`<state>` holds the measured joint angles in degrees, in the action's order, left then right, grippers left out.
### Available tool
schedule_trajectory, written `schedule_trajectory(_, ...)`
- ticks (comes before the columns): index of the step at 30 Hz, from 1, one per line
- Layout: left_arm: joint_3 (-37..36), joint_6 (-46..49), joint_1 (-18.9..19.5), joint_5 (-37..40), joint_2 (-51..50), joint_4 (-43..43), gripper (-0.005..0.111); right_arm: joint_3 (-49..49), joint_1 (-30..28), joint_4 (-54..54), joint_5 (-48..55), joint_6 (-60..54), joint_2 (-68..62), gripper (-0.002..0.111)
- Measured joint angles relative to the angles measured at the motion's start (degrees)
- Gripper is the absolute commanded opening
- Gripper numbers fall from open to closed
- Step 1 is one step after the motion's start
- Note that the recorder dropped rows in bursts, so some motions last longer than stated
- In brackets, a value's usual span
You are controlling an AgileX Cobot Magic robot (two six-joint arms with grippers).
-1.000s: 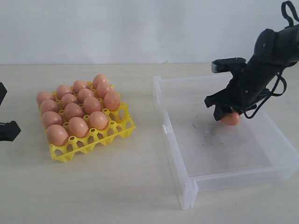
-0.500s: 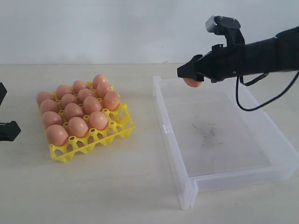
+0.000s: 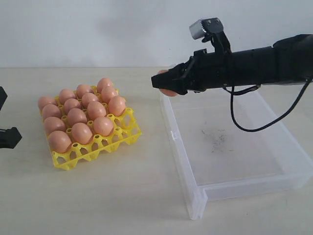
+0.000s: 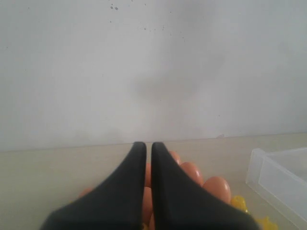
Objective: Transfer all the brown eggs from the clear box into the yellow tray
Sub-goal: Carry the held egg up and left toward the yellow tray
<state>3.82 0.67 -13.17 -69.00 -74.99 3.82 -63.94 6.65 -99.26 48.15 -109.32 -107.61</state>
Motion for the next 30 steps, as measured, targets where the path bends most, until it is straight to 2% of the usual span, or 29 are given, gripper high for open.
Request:
schedule_trajectory(4,0.00,0.00,0.00,0.00,0.00,0.00,0.004,0.00,0.23,0.00,-0.98,-0.33,5.55,0.000)
schedule_trajectory(6,0.00,0.00,0.00,0.00,0.00,0.00,0.004,0.00,0.23,0.00,-6.28,-1.22,9.65,0.000)
schedule_trajectory(9,0.00,0.00,0.00,0.00,0.00,0.00,0.004,0.00,0.23,-0.12,-20.09,-3.12,15.27,0.000)
schedule_trajectory(14,0.00,0.00,0.00,0.00,0.00,0.00,0.004,0.00,0.23,0.00,-54.76,-8.16,21.45,0.000)
schedule_trajectory(16,0.00,0.00,0.00,0.00,0.00,0.00,0.004,0.12,0.23,-0.09,-64.79,-10.44,22.14,0.000)
schedule_trajectory(18,0.00,0.00,0.00,0.00,0.00,0.00,0.004,0.93,0.23,-0.20,-70.68,-11.70,22.50,0.000)
schedule_trajectory(25,0.00,0.00,0.00,0.00,0.00,0.00,0.004,7.67,0.23,-0.76,-72.00,-12.01,22.59,0.000)
schedule_trajectory(27,0.00,0.00,0.00,0.00,0.00,0.00,0.004,8.67,0.23,-0.76,-71.67,-7.19,23.16,0.000)
schedule_trajectory(29,0.00,0.00,0.00,0.00,0.00,0.10,0.004,9.95,0.23,-1.31,-60.44,-0.17,24.55,0.000)
schedule_trajectory(30,0.00,0.00,0.00,0.00,0.00,0.10,0.004,9.82,0.23,-1.53,-46.51,3.49,25.30,0.000)
